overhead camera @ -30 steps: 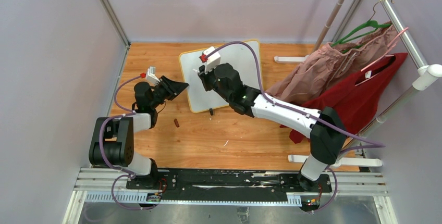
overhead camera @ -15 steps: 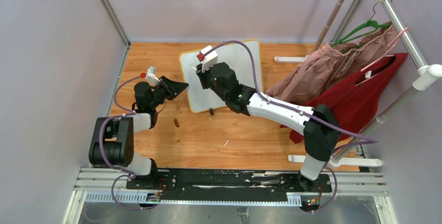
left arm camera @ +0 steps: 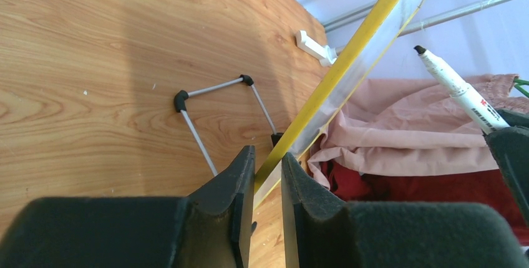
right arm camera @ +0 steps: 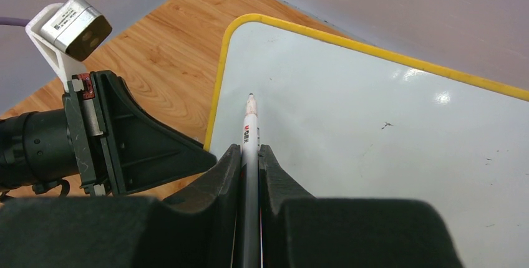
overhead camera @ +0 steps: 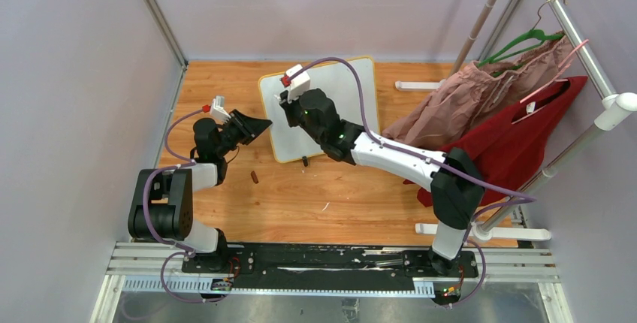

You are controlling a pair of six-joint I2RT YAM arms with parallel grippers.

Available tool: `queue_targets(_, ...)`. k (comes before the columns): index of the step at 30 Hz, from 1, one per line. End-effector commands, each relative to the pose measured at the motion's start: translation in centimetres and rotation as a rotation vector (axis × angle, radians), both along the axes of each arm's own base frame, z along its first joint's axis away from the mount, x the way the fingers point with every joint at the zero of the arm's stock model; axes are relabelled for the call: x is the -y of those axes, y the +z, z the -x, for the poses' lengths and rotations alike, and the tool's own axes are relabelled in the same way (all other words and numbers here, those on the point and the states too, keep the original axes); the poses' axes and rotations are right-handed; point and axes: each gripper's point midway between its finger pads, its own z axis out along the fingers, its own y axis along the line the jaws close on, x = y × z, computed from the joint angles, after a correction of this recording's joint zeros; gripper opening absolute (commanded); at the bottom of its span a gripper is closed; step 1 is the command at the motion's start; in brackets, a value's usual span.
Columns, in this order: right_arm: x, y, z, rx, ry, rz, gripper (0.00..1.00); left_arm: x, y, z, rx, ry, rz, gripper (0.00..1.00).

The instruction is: Write a sentence on the whiteboard

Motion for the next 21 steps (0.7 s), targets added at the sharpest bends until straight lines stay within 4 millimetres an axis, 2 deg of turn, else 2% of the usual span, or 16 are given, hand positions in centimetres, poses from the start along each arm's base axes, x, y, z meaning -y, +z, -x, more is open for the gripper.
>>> queue_targets(1,0.5,1.3,-1.4,0.022,-0.044,-0.030,0.00,0.4,1.6,-0.3,0.058,-0.020,0.000,0.16)
queue_targets(21,1.2,-1.0,-2.2,-0.023,-0.073,0.006,0.00,0.4,1.8,-0.3,0.068,-0.019,0.000,0.11)
